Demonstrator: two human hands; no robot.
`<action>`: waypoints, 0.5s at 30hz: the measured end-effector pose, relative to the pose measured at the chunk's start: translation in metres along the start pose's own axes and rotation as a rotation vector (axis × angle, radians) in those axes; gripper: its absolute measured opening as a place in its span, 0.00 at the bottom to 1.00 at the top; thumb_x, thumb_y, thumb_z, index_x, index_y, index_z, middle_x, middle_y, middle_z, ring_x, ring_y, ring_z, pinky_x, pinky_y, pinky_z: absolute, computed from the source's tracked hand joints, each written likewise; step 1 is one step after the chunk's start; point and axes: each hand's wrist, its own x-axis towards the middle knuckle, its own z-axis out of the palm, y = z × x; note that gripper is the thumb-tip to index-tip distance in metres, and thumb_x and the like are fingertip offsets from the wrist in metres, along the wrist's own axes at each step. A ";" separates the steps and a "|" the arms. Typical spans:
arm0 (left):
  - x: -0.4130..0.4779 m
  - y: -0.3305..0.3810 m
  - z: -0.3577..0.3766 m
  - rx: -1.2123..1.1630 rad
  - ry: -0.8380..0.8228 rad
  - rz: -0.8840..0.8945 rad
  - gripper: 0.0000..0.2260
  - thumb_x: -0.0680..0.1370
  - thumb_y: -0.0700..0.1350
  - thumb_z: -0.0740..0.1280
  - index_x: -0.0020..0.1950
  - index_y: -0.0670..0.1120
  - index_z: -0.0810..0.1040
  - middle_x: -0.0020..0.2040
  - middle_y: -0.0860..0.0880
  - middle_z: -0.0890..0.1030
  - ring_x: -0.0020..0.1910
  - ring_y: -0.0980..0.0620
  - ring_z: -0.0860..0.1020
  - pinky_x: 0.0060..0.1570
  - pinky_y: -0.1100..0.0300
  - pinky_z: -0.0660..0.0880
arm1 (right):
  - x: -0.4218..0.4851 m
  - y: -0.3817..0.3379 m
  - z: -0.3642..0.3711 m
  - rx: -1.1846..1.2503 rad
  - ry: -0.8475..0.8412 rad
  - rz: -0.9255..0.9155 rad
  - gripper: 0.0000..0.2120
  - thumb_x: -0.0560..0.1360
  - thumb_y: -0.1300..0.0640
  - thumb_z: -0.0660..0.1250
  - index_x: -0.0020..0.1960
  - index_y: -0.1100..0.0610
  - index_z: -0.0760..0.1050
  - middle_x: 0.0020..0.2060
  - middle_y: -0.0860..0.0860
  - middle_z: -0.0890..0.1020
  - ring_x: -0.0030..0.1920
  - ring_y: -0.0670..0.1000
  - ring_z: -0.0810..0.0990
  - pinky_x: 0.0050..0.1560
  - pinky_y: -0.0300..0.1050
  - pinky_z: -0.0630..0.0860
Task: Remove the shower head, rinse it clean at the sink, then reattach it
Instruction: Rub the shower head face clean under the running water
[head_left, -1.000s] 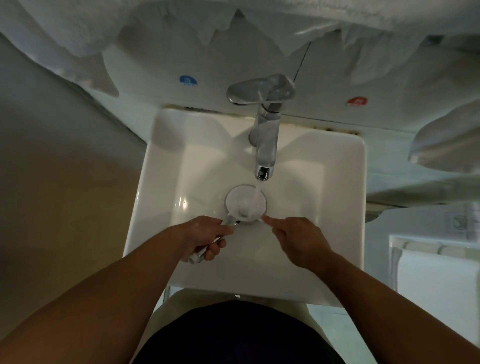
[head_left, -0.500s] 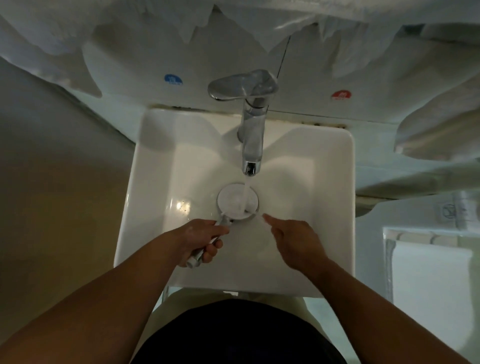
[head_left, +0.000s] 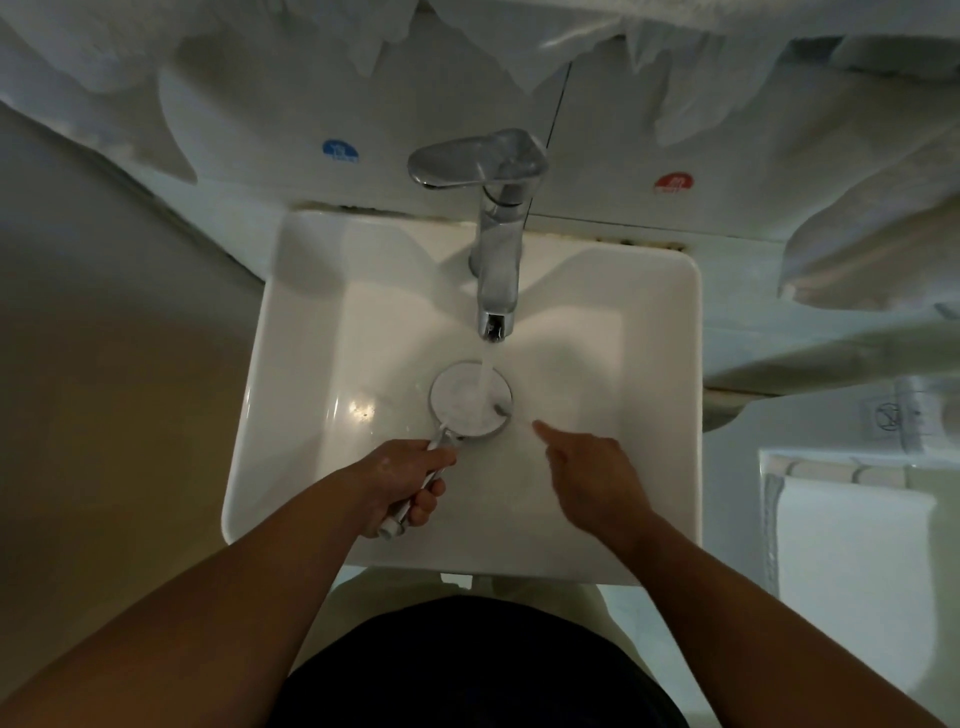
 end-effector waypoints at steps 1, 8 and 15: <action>-0.001 0.000 0.001 0.001 0.002 0.002 0.08 0.82 0.46 0.66 0.56 0.43 0.78 0.31 0.46 0.73 0.22 0.55 0.66 0.20 0.64 0.65 | 0.002 0.003 -0.001 -0.012 0.025 0.009 0.22 0.84 0.51 0.55 0.76 0.39 0.67 0.60 0.56 0.84 0.55 0.58 0.83 0.56 0.51 0.78; -0.002 -0.001 0.003 0.011 0.011 0.006 0.08 0.82 0.46 0.65 0.57 0.42 0.77 0.31 0.46 0.73 0.22 0.55 0.66 0.21 0.64 0.65 | 0.003 -0.001 -0.004 -0.010 0.005 -0.012 0.21 0.84 0.52 0.55 0.76 0.40 0.67 0.61 0.56 0.83 0.55 0.59 0.83 0.56 0.51 0.78; -0.002 -0.007 0.000 0.016 0.010 0.011 0.09 0.82 0.47 0.65 0.59 0.43 0.77 0.31 0.46 0.73 0.22 0.54 0.65 0.21 0.64 0.64 | 0.006 -0.009 -0.005 -0.052 -0.038 -0.037 0.21 0.85 0.52 0.53 0.76 0.40 0.66 0.63 0.56 0.82 0.56 0.59 0.82 0.56 0.52 0.79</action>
